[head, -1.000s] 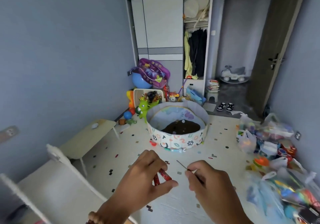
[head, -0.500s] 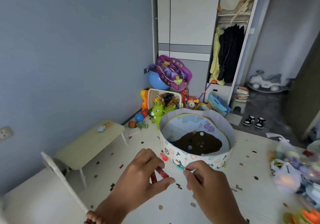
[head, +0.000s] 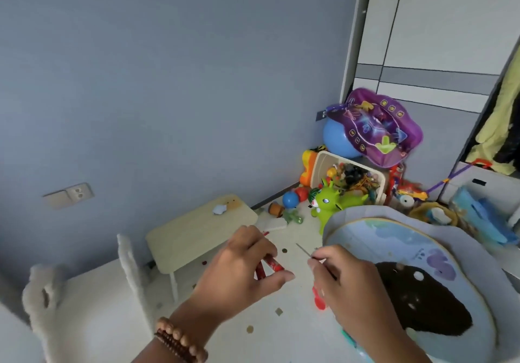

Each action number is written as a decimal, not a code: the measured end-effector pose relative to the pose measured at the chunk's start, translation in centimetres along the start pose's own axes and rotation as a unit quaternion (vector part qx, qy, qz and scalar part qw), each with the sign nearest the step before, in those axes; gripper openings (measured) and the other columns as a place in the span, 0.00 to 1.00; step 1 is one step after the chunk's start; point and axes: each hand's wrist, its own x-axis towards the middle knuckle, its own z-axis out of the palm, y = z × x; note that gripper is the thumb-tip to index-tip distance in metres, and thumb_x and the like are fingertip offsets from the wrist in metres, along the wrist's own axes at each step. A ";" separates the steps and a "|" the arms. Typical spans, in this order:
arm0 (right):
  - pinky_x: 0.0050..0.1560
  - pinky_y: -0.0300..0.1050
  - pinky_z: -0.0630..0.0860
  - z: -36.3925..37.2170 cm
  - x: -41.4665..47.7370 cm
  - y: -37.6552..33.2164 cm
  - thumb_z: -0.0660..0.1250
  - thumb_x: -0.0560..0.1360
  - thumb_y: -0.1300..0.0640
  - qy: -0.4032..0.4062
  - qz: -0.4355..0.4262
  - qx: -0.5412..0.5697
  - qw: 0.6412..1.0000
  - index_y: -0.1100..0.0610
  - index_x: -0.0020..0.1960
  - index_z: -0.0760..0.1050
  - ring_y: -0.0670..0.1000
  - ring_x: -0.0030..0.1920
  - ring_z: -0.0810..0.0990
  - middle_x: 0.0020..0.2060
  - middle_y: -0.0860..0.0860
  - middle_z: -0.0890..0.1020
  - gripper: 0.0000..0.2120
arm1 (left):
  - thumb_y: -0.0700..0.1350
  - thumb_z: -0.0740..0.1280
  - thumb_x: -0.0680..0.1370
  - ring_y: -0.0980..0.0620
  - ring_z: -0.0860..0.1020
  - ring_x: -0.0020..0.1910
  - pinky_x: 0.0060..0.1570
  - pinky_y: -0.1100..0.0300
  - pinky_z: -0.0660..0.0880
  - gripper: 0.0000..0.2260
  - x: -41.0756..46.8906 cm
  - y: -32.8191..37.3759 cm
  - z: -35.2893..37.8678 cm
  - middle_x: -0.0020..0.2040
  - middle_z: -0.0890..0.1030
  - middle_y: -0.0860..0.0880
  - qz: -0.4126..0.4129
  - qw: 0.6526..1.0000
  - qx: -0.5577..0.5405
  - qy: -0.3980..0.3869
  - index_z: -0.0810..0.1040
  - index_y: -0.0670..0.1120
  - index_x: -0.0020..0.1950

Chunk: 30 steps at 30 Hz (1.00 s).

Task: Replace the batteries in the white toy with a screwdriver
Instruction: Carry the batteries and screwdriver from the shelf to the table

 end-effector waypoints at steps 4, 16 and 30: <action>0.34 0.50 0.81 2.2 7.5 1.3 0.72 0.76 0.53 -0.033 -0.014 0.012 0.999 0.45 0.43 0.77 0.45 0.30 0.82 0.29 0.42 0.83 0.05 | 0.68 0.68 0.74 0.56 0.74 0.44 0.40 0.58 0.77 0.22 3.3 -4.4 1.6 0.45 0.75 0.54 -0.042 0.999 0.006 0.001 0.81 0.49 0.49; 0.37 0.50 0.80 13.0 29.6 3.1 0.70 0.75 0.50 -0.097 -0.014 0.000 0.995 0.43 0.44 0.77 0.47 0.28 0.81 0.30 0.40 0.83 0.03 | 0.66 0.70 0.74 0.55 0.73 0.43 0.39 0.60 0.76 0.21 15.9 -23.2 8.1 0.44 0.75 0.54 -0.087 0.996 0.015 0.032 0.81 0.48 0.47; 0.36 0.47 0.81 23.8 53.4 7.1 0.71 0.77 0.53 -0.201 -0.054 0.038 0.977 0.46 0.46 0.78 0.45 0.28 0.81 0.30 0.42 0.83 0.03 | 0.66 0.70 0.73 0.56 0.73 0.43 0.37 0.57 0.76 0.21 27.7 -40.6 15.2 0.43 0.75 0.55 -0.179 0.979 0.081 0.049 0.80 0.48 0.45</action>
